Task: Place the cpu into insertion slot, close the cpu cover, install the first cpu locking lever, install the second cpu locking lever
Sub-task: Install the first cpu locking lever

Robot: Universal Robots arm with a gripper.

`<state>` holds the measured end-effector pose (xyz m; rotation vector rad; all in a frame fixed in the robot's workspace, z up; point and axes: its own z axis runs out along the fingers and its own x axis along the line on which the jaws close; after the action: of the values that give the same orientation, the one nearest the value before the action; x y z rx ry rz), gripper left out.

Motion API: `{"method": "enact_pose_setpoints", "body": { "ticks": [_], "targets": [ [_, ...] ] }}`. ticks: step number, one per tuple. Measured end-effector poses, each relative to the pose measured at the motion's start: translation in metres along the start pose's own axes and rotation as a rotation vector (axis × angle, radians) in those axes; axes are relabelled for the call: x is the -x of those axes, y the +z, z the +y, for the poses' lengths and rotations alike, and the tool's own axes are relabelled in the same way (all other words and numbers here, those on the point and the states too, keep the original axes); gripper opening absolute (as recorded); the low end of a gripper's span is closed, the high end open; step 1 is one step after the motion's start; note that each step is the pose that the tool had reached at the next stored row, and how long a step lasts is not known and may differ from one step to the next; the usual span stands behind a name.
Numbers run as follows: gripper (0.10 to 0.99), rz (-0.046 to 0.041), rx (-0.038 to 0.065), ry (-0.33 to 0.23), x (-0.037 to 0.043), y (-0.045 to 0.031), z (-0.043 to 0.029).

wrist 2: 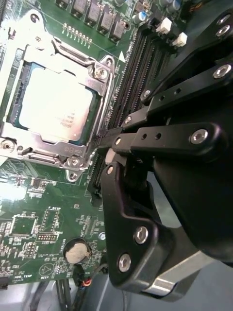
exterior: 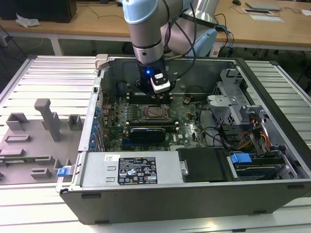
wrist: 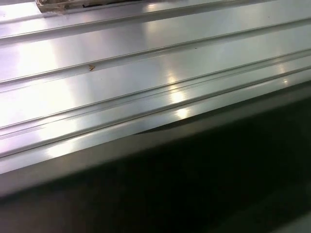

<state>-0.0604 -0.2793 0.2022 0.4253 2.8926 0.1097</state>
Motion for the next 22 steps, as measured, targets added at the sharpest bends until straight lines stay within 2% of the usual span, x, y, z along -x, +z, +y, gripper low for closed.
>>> {"method": "enact_pose_setpoints", "body": {
  "ticks": [1,5,13,22],
  "targets": [
    [0.106,-0.0001,0.000,0.000,0.0006,-0.0029,0.0003],
    [0.106,-0.0009,-0.003,-0.001,0.0007,-0.0030,0.0003],
    [0.106,-0.0020,-0.007,-0.002,-0.0009,0.0044,-0.0006],
    [0.106,-0.0017,-0.004,-0.001,-0.0008,0.0046,-0.0005]
  ]
}}
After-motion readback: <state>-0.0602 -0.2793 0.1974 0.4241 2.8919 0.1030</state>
